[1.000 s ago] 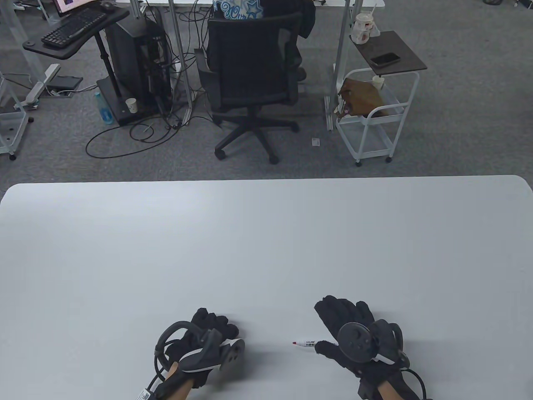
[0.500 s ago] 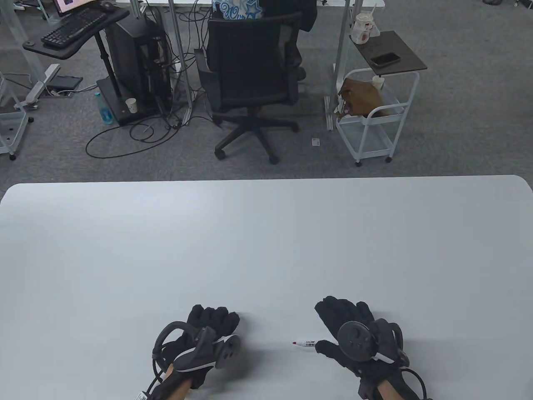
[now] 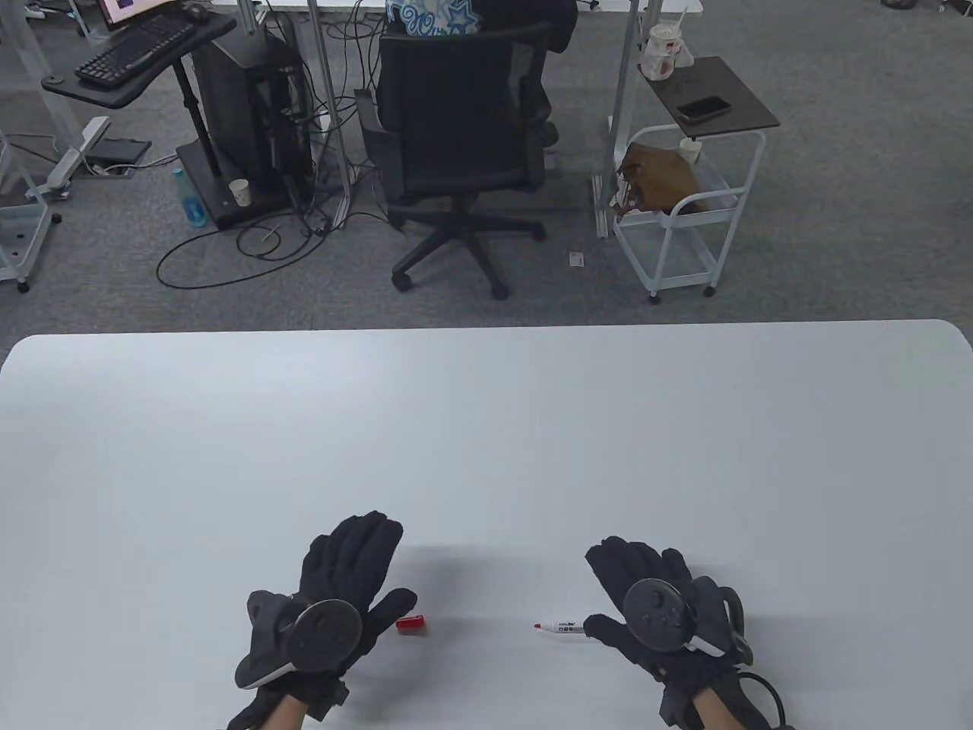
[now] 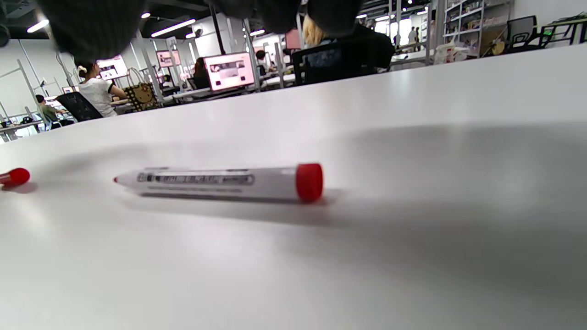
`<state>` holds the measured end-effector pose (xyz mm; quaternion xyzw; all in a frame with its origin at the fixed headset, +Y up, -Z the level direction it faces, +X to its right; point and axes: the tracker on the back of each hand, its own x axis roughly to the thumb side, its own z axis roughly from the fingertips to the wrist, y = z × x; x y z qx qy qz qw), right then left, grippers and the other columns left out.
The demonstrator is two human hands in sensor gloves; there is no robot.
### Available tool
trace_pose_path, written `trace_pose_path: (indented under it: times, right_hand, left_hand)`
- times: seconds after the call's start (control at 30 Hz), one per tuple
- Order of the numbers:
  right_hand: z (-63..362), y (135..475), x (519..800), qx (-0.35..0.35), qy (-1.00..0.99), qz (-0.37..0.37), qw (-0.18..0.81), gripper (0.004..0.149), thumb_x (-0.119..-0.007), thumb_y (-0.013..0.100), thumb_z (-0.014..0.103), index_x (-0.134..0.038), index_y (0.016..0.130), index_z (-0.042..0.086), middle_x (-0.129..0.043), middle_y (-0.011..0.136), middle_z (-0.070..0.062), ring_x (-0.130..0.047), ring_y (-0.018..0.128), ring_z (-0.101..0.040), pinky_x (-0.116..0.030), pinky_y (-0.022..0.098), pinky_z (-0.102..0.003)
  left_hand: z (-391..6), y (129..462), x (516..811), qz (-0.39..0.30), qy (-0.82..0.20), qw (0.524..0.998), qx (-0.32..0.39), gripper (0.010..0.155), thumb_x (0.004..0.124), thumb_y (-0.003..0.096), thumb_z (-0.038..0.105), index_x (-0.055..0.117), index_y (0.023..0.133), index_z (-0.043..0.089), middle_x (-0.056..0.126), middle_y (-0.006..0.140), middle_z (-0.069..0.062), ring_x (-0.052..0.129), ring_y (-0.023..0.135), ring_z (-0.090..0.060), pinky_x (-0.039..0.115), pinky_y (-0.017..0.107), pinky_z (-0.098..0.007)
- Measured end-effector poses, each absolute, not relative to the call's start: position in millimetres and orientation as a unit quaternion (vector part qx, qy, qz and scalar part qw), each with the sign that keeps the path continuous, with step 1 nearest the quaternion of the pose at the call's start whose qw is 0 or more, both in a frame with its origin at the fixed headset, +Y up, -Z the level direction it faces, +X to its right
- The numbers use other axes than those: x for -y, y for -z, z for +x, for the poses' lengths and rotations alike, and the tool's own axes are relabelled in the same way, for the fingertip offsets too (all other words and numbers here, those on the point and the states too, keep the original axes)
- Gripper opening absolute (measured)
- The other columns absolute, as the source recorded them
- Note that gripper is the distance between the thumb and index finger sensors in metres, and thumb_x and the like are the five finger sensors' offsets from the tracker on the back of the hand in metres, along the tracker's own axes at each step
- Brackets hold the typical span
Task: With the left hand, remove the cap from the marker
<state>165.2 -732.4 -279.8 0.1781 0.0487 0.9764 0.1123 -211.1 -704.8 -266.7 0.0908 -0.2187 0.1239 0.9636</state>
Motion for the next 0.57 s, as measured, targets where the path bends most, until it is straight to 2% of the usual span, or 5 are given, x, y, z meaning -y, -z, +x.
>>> trace_pose_path:
  times: [0.57]
  right_hand:
    - [160, 280, 737, -0.069, -0.976, 0.179, 0.103, 0.081, -0.073, 0.042, 0.058, -0.043, 0.111, 0.029, -0.047, 0.118, -0.01, -0.051, 0.109, -0.04, -0.039, 0.077, -0.065]
  left_hand:
    - [-207, 272, 718, 0.052, -0.098, 0.969, 0.221, 0.08, 0.046, 0.0552, 0.068, 0.031, 0.12, 0.023, 0.044, 0.125, -0.013, 0.056, 0.114, -0.046, 0.047, 0.077, -0.066]
